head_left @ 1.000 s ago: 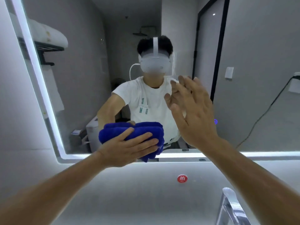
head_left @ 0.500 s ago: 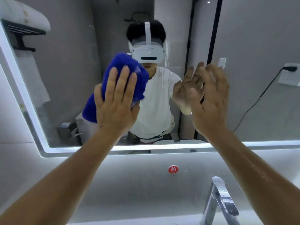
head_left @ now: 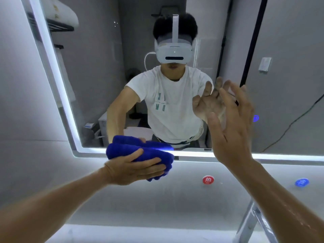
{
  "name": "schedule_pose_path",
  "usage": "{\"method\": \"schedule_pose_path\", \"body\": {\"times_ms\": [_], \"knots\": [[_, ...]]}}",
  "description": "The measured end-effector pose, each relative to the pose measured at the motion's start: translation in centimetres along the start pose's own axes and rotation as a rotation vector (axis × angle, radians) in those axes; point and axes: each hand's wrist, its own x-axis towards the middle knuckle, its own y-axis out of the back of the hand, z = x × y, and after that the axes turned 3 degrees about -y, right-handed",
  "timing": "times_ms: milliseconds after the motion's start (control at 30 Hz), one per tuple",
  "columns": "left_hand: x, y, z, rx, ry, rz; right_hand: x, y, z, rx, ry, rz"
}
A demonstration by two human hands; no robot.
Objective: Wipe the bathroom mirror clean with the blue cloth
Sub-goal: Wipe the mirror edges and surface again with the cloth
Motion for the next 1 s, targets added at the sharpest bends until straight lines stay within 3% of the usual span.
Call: {"method": "schedule_pose_path", "body": {"times_ms": [100,200,267,467,667,800,933,1000], "knots": [[-4.2,0.0,-1.6,0.184,0.112,0.018,-0.2,-0.5,-0.8,-0.015,0.003,-0.011],[-7.3,-0.9,-3.4,-0.041,0.015,0.021,0.0,-1.1,-2.1,-0.007,0.002,-0.027],[-8.0,-1.1,-3.7,-0.118,0.082,0.02,0.0,-1.5,-3.0,-0.002,0.013,-0.033],[2.4,0.4,0.6,-0.308,0.726,0.147,0.3,-1.8,-4.6,-0.026,0.026,-0.036],[14.4,1.8,0.8,-0.39,1.145,0.276,0.0,-0.5,-3.2,-0.045,-0.006,-0.041],[14.8,2.2,2.4,-0.467,0.998,0.267,0.0,-0.7,-2.9,0.013,-0.007,-0.089],[10.7,1.7,1.3,-0.412,0.511,0.034,0.4,-2.1,-3.7,0.086,-0.006,-0.126],[7.3,1.4,0.4,-0.316,0.357,-0.028,0.7,-2.8,-4.2,0.112,0.005,-0.114]]}}
